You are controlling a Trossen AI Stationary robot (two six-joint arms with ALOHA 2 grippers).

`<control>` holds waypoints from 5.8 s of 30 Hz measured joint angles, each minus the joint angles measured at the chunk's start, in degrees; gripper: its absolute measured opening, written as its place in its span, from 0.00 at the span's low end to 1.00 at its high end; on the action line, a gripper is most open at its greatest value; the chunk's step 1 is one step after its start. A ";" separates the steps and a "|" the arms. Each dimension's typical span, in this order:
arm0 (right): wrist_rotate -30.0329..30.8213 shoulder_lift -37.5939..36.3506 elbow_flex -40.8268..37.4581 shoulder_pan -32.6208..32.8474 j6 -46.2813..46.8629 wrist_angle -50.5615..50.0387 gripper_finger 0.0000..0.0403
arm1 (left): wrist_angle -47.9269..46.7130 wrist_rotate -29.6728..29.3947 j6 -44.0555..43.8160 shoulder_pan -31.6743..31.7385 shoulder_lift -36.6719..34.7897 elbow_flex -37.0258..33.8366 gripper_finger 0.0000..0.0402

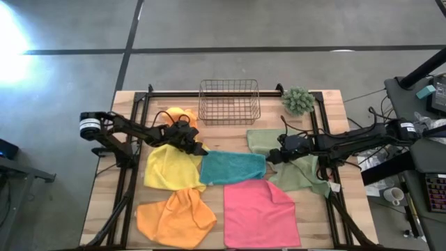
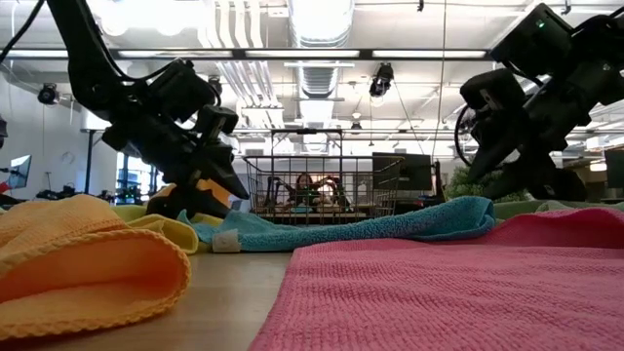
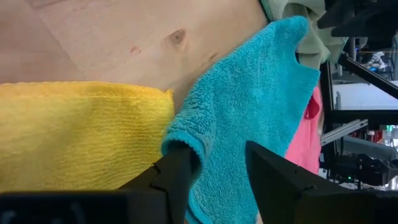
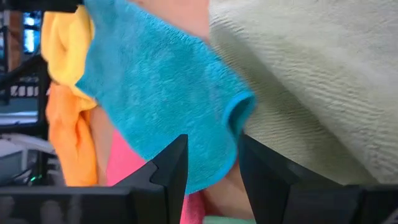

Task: Fold microfiber towels
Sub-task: Fold the blue microfiber cloth

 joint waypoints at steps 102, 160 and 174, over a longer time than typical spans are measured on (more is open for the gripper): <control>31.76 2.72 26.97 15.33 -28.37 -10.82 0.02 | -24.20 -1.75 16.79 -1.59 -46.75 -0.17 0.00; 34.26 14.76 27.10 23.16 -5.87 -7.94 0.02 | -29.47 -14.99 4.51 -16.50 -36.86 2.05 0.00; 35.18 15.41 27.19 23.66 6.07 -19.07 0.02 | -34.47 -24.46 -6.03 -18.37 -34.37 1.84 0.00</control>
